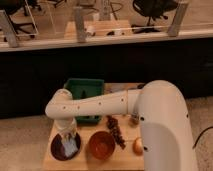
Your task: Wipe red bowl with sponge
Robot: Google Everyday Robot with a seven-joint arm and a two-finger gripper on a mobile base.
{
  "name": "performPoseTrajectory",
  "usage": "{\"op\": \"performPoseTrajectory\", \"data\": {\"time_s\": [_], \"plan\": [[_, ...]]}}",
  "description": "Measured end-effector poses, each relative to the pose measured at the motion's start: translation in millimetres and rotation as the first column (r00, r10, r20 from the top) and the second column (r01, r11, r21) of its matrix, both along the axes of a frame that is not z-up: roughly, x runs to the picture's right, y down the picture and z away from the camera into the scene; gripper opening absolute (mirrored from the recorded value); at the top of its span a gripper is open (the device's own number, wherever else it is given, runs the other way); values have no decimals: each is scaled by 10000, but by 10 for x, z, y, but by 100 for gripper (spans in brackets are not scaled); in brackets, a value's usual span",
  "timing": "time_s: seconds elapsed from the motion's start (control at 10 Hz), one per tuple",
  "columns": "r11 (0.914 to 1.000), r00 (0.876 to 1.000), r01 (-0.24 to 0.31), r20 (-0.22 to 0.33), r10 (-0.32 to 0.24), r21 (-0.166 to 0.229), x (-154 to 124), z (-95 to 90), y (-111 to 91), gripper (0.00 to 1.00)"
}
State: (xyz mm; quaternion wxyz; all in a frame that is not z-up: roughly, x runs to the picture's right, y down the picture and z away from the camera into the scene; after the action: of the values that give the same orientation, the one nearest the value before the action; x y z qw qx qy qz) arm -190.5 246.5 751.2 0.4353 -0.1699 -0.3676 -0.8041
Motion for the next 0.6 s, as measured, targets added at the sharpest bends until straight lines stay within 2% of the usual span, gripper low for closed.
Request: {"op": "performPoseTrajectory", "data": {"time_s": [0.3, 0.6], "plan": [[9982, 9982, -594, -15, 594, 23, 37, -39, -121, 18], [9877, 9880, -1543, 61, 1542, 242, 296, -228, -409, 18]]}}
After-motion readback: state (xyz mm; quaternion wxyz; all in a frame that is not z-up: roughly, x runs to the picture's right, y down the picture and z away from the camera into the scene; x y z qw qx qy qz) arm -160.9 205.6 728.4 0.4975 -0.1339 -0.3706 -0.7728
